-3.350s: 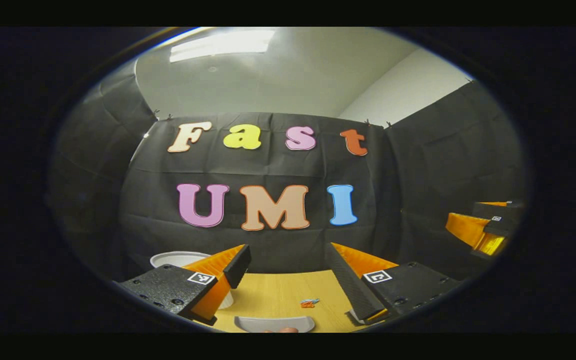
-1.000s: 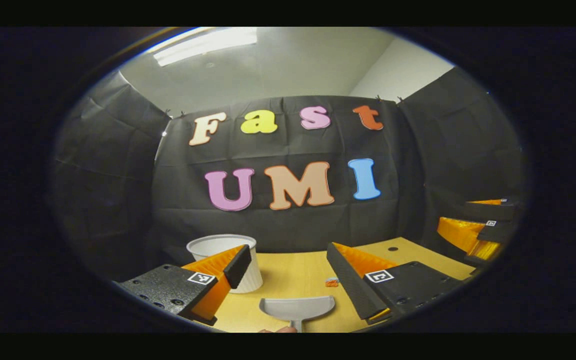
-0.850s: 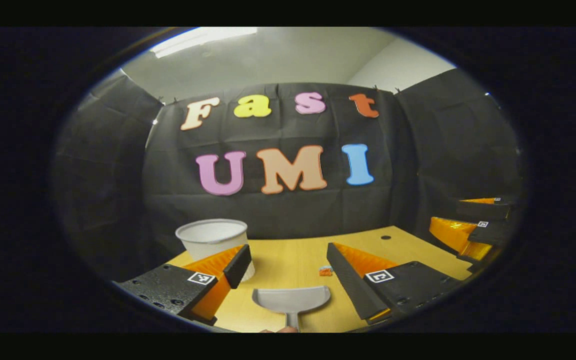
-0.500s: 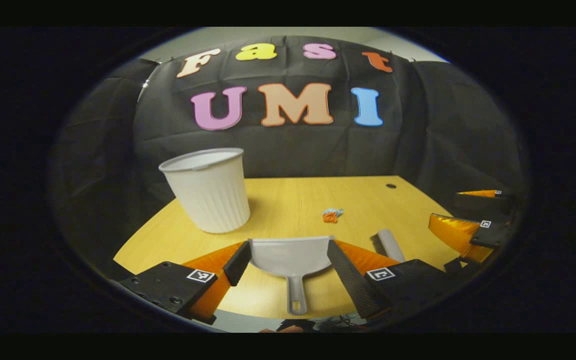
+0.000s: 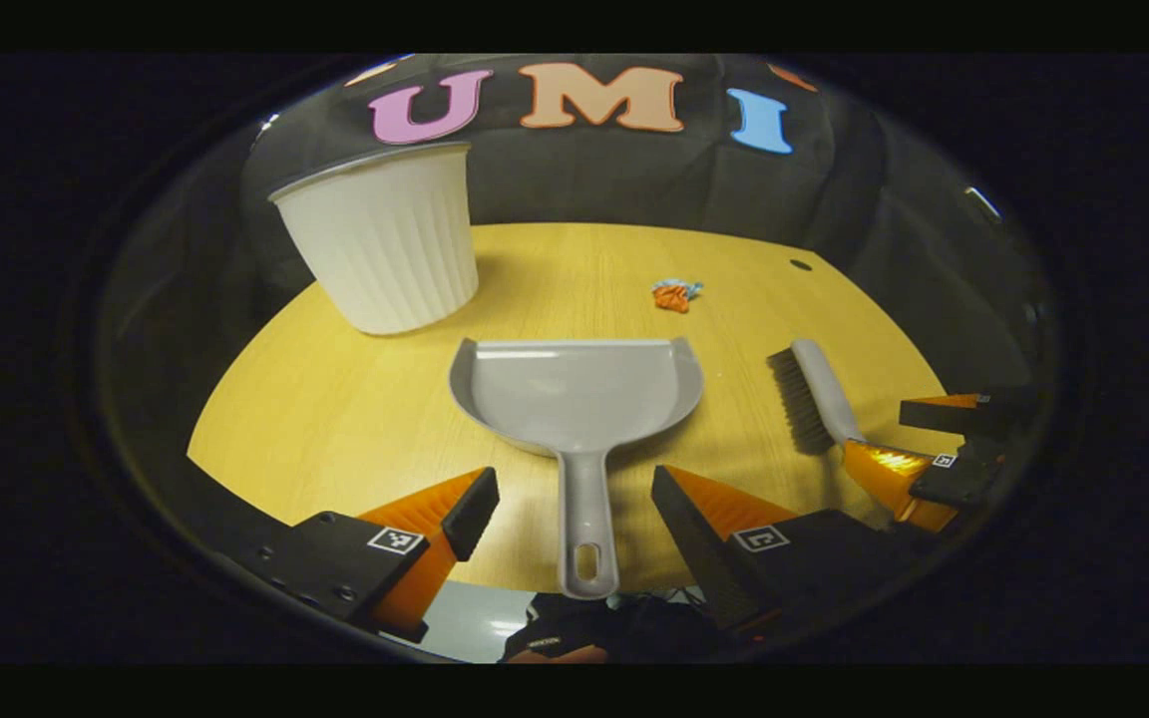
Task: Pick up the small broom and dustpan from the desktop, sweep the trash into the dustpan with the broom, and then empty the trash into the garbage bin.
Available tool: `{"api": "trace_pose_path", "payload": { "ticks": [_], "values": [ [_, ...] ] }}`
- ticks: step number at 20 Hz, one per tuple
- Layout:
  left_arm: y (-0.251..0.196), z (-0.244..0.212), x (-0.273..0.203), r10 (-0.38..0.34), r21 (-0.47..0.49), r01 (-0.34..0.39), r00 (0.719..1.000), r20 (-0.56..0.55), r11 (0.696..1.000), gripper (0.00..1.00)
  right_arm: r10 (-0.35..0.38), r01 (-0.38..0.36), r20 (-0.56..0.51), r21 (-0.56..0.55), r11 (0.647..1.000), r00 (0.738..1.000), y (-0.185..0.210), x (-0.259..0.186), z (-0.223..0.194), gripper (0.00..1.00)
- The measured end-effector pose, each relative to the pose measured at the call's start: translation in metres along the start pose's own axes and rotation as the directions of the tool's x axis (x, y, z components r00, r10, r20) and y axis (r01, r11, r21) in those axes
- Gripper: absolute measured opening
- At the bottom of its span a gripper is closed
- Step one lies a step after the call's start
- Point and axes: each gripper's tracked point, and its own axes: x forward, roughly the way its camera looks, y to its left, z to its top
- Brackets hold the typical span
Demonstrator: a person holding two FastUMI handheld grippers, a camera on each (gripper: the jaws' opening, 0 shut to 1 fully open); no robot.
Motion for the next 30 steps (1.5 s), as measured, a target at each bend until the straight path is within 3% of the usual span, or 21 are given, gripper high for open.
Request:
{"api": "trace_pose_path", "payload": {
  "ticks": [5, 7, 8, 9, 10, 11, 12, 14, 17, 18, 23, 27, 30],
  "values": [
    [-0.010, -0.015, 0.029, -0.026, 0.025, 0.029, 0.993, -0.112, 0.999, 0.98, 0.019, -0.012, -0.152, 0.044, 0.999, 0.988, -0.002, 0.003, -0.004, 0.97],
    [-0.012, -0.018, 0.038, -0.031, 0.037, 0.037, 0.989, -0.148, 0.999, 0.96, 0.022, -0.015, -0.196, 0.037, 0.999, 0.980, -0.004, 0.006, -0.008, 0.86],
    [-0.012, -0.019, 0.041, -0.034, 0.037, 0.041, 0.986, -0.162, 0.998, 0.94, 0.019, -0.012, -0.211, 0.032, 0.999, 0.977, -0.005, 0.009, -0.008, 0.75],
    [-0.011, -0.018, 0.043, -0.035, 0.037, 0.042, 0.985, -0.168, 0.998, 0.89, 0.012, -0.007, -0.215, 0.027, 1.000, 0.976, -0.008, 0.011, -0.007, 0.69],
    [-0.010, -0.018, 0.045, -0.035, 0.038, 0.042, 0.984, -0.175, 0.998, 0.71, 0.004, 0.001, -0.218, 0.023, 1.000, 0.976, -0.010, 0.013, -0.007, 0.54],
    [-0.010, -0.018, 0.046, -0.042, 0.038, 0.049, 0.983, -0.179, 0.998, 0.61, 0.005, -0.001, -0.223, 0.018, 1.000, 0.975, -0.010, 0.015, -0.006, 0.46],
    [-0.014, -0.020, 0.047, -0.066, 0.037, 0.075, 0.979, -0.194, 0.996, 0.42, 0.018, -0.017, -0.225, 0.008, 1.000, 0.974, -0.010, 0.014, -0.006, 0.35],
    [-0.009, -0.018, 0.048, -0.074, 0.058, 0.086, 0.979, -0.188, 0.995, 0.37, 0.025, -0.027, -0.222, -0.006, 1.000, 0.975, -0.012, 0.015, -0.003, 0.28],
    [-0.002, -0.009, 0.053, -0.076, 0.113, 0.096, 0.982, -0.170, 0.989, 0.32, 0.046, -0.045, -0.186, 0.009, 0.999, 0.981, -0.015, 0.022, 0.007, 0.23],
    [-0.002, -0.005, 0.057, -0.090, 0.120, 0.110, 0.984, -0.156, 0.987, 0.26, 0.042, -0.041, -0.161, 0.015, 0.999, 0.986, -0.019, 0.024, 0.016, 0.22],
    [-0.012, 0.038, 0.069, -0.166, 0.233, 0.181, 0.983, -0.084, 0.955, 0.22, 0.005, -0.003, -0.070, 0.017, 1.000, 0.998, -0.050, 0.044, 0.079, 0.19],
    [-0.026, 0.064, 0.065, -0.233, 0.322, 0.245, 0.969, -0.077, 0.914, 0.22, -0.029, 0.027, -0.021, -0.065, 0.997, 0.999, -0.069, 0.080, 0.143, 0.19],
    [-0.027, 0.055, 0.071, -0.246, 0.375, 0.272, 0.962, -0.117, 0.886, 0.19, -0.030, 0.025, -0.035, -0.134, 0.991, 0.999, -0.072, 0.106, 0.178, 0.19]
  ]
}}
